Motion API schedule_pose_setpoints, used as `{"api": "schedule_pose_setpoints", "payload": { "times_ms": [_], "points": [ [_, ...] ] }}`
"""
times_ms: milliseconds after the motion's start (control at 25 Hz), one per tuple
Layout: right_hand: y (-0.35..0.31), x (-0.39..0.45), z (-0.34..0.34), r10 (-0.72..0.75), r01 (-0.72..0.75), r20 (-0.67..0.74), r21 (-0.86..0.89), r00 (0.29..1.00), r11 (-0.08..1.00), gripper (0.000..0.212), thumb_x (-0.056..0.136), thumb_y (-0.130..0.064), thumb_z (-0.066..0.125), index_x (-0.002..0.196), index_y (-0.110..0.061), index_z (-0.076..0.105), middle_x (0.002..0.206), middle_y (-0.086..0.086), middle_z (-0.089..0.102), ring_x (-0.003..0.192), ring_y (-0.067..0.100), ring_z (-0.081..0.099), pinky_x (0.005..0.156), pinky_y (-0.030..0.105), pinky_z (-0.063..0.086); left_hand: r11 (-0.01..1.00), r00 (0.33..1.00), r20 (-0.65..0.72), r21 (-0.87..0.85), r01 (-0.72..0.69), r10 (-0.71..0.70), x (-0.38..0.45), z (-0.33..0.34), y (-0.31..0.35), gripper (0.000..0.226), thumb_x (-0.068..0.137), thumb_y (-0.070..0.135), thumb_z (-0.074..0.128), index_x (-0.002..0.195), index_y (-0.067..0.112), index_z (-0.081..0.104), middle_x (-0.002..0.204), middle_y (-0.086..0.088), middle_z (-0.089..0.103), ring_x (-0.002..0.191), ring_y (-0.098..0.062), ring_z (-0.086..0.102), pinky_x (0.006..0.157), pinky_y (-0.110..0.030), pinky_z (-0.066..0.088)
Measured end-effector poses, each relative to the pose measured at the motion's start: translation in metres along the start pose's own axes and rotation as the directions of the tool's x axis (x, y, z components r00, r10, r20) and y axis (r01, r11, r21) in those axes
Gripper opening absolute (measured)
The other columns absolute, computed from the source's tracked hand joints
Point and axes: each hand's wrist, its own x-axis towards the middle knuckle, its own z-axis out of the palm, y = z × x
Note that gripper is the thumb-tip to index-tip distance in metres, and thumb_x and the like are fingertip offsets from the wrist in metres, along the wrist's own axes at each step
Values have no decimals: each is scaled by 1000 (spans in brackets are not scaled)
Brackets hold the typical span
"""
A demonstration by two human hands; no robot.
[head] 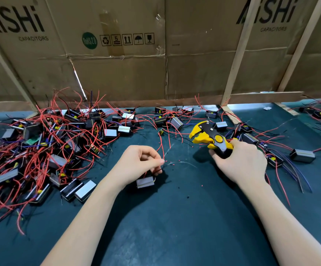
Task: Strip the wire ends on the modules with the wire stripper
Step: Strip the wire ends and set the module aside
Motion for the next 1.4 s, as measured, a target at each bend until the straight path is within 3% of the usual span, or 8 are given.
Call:
{"api": "schedule_pose_setpoints", "payload": {
  "times_ms": [200,320,440,680,800,1000,1200,1400],
  "points": [
    [-9,-3,-3,-7,-5,35,336,999,942,47,74,-62,68,71,-17,54,70,-4,59,74,22,57,66,33,44,998,971,-237,-61,-19,4,6,-2,-2,15,92,8,62,78,13,63,72,-6,73,62,-9,62,57,-12,44],
    [-16,-4,-7,59,-207,219,752,974,625,52,73,-66,69,65,-17,54,55,-13,54,58,7,47,64,18,40,998,967,-256,-63,-18,2,7,-2,-3,18,95,13,59,77,17,60,79,-6,74,68,-12,58,62,-20,44],
    [-19,-3,-11,66,-371,373,859,926,353,52,71,-65,66,78,-13,64,71,-1,65,71,17,60,86,41,52,998,975,-220,-55,-27,14,6,1,-2,20,96,11,57,76,17,58,77,-5,76,67,-10,60,56,-17,44],
    [-2,2,-20,-23,-450,517,765,856,462,20,86,-38,69,93,-19,67,101,11,72,98,27,67,92,40,52,998,978,-203,62,-32,44,6,-1,-7,15,86,9,71,79,13,59,73,-7,74,67,-12,65,66,-26,46],
    [4,3,-21,-110,-432,553,747,826,506,11,84,-20,73,93,-13,70,111,-1,69,93,17,64,77,27,49,983,986,-135,171,-73,97,7,-3,-11,14,80,13,80,81,16,66,66,4,69,56,-4,53,62,-16,43],
    [-7,-3,-18,52,-364,413,727,909,582,36,75,-47,77,73,-13,66,67,2,64,69,19,59,73,34,45,959,991,21,251,-131,130,7,-3,-15,4,80,21,80,81,24,78,71,9,72,64,-4,59,65,-19,45],
    [-2,-4,-20,80,-129,125,456,989,881,43,72,-52,73,66,-16,52,62,-5,57,65,19,53,56,30,36,965,970,-30,112,-237,241,6,-4,-9,7,85,20,75,79,23,73,81,7,75,69,-5,62,70,-24,47],
    [-11,-10,-11,-26,19,66,94,997,995,53,73,-62,66,80,-11,54,83,9,62,86,35,61,76,41,46,970,969,74,-78,-230,236,0,3,-2,7,86,24,70,83,19,71,79,-3,74,73,-12,65,67,-21,50]
  ]
}}
